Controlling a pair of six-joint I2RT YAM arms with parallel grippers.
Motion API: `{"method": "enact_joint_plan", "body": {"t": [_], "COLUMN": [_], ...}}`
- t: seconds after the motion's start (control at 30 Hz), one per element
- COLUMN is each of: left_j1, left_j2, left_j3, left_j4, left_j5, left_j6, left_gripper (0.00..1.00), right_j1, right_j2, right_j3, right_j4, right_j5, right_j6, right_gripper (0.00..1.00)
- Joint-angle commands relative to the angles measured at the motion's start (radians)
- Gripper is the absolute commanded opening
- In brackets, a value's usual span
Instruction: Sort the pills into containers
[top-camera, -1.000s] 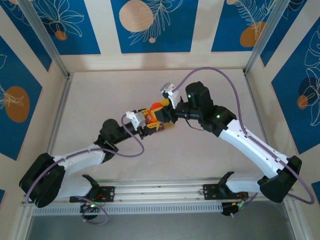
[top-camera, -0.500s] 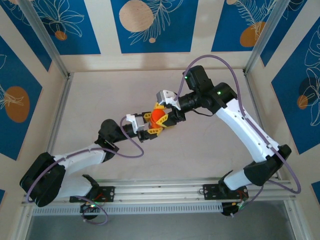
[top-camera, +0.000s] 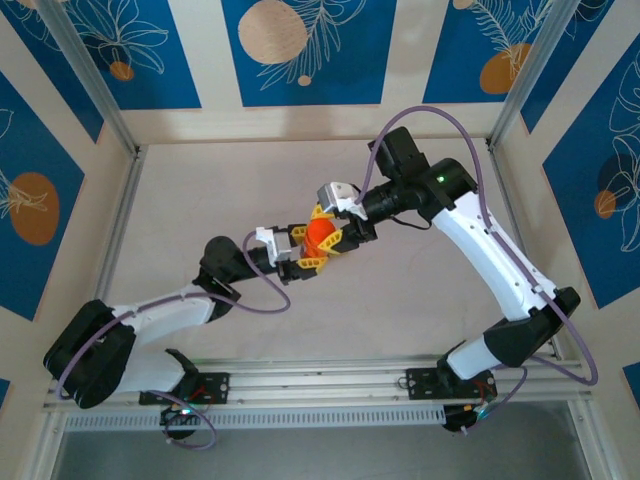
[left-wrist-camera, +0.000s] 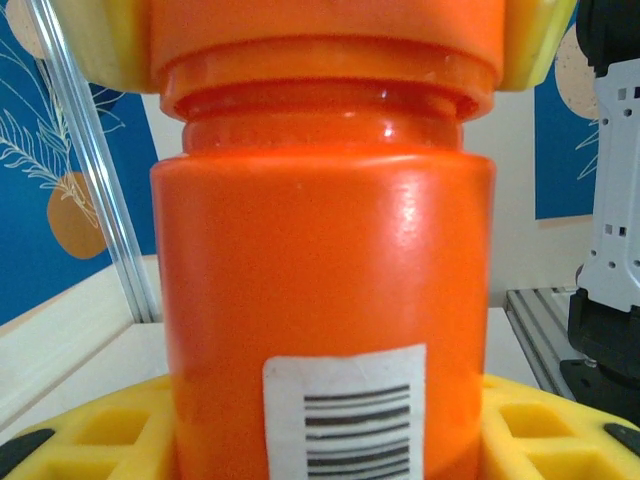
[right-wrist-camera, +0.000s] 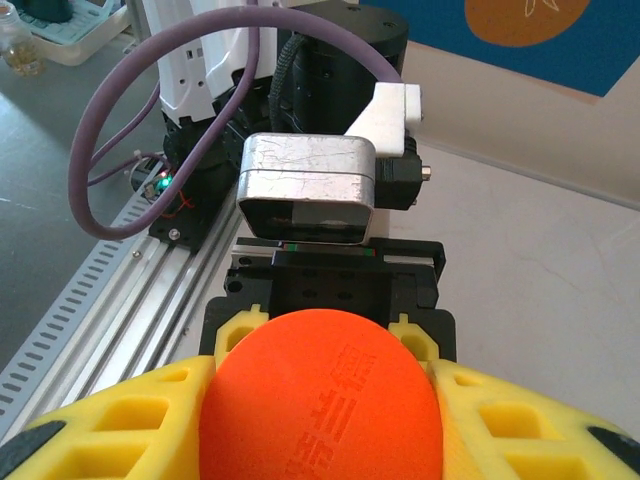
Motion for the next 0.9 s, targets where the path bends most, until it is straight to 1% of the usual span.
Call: {"method": "enact_joint_plan", "body": {"t": [0.0, 0.1, 0.4, 0.6, 0.7, 0.87], "left_j1": [-0.003, -0.004, -0.004, -0.003, -0.004, -0.004], "left_j2": [0.020, 0.022, 0.022, 0.009, 0.007, 0.006], "left_j3": [0.023, 0.023, 0.023, 0.024, 0.022, 0.019], "left_j4": [0.023, 0.023, 0.018, -0.012, -0.020, -0.024], "left_j5": [0.018, 0.018, 0.010, -0.020, -0.035, -0.056], "left_j6": [-0.025, -0.027, -0.023, -0.003, 0.003, 0.005], "left_gripper": [0.00, 0.00, 0.00, 0.00, 0.00, 0.00], "right_j1": [-0.003, -0.004, -0.022, -0.052, -0.074, -0.088], "right_j2": [-0.039, -0.038, -0.091, -0.153, -0.216, -0.300], "right_j3": [0.009, 0.001, -0.042, -0.128, -0.225, -0.356], "right_j4": [-0.025, -0.019, 0.106, 0.247, 0.386, 0.551], "right_j5": [-0.080, -0.066, -0.044, 0.003, 0.065, 0.232], "right_j6": [-0.055, -0.045, 0.047, 0.186, 0.303, 0.461], "right_gripper": [0.34, 0.33, 0.32, 0.32, 0.32, 0.25]}}
